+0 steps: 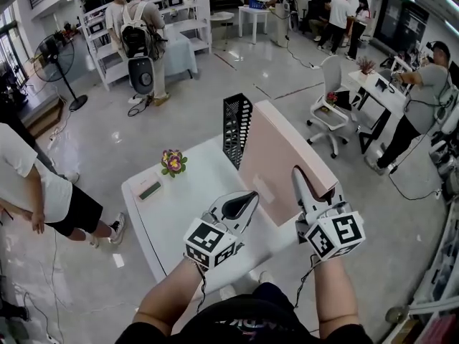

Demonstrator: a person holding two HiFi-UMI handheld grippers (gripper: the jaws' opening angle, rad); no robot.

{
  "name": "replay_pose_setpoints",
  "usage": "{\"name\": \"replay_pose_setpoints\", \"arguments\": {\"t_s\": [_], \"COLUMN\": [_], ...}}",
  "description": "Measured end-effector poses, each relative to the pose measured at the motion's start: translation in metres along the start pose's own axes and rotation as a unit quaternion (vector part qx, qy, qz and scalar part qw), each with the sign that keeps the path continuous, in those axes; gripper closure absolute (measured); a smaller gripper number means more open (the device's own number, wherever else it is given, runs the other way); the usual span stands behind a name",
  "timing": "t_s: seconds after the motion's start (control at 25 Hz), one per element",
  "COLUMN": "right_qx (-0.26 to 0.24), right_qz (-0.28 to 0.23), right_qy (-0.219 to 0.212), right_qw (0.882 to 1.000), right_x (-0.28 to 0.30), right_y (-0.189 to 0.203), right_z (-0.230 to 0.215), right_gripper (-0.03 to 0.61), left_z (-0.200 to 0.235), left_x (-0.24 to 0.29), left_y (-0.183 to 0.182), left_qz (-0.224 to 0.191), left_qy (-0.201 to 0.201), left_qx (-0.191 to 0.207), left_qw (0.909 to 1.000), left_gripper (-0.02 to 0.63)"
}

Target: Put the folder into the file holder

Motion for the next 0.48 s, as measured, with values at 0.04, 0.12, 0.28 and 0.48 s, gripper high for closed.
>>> {"name": "replay_pose_setpoints", "arguments": {"t_s": [0.04,0.12,0.28,0.48], "right_qx": [-0.004,-0.015,-0.03,-0.023], "right_qz": [-0.002,-0.004,-0.009,-0.01], "right_qy": [0.004,0.014,0.028,0.023], "right_qw": [1.0,1.0,0.999,0.999], "right_x": [0.001,0.003,0.011,0.031], "right_y": [-0.002,-0.004,-0.01,-0.011], "right_z": [0.0,0.001,-0.004,-0.017], "right_gripper": [0.434,0.434,0.434,0.434], "left_z": [0.0,-0.001,0.002,0.012], "left_x": [0.0,0.001,0.005,0.016], "left_y": [0.0,0.001,-0.001,-0.001], "left_qz": [0.0,0.0,-0.004,-0.005], "left_qy": [0.002,0.005,0.005,-0.007], "left_qx": [0.003,0.006,0.006,0.002], "left_qw": [1.0,1.0,1.0,1.0], "left_gripper": [0.612,0.612,0.612,0.612]}}
Point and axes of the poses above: the fingertips, and each gripper's own axes: x forward along the fingers, z to its left, y out of its underside, the point moved 9 cm from there along -x, backward along the fingers, and after that the axes turned 3 degrees about z, right-handed, at the moved point
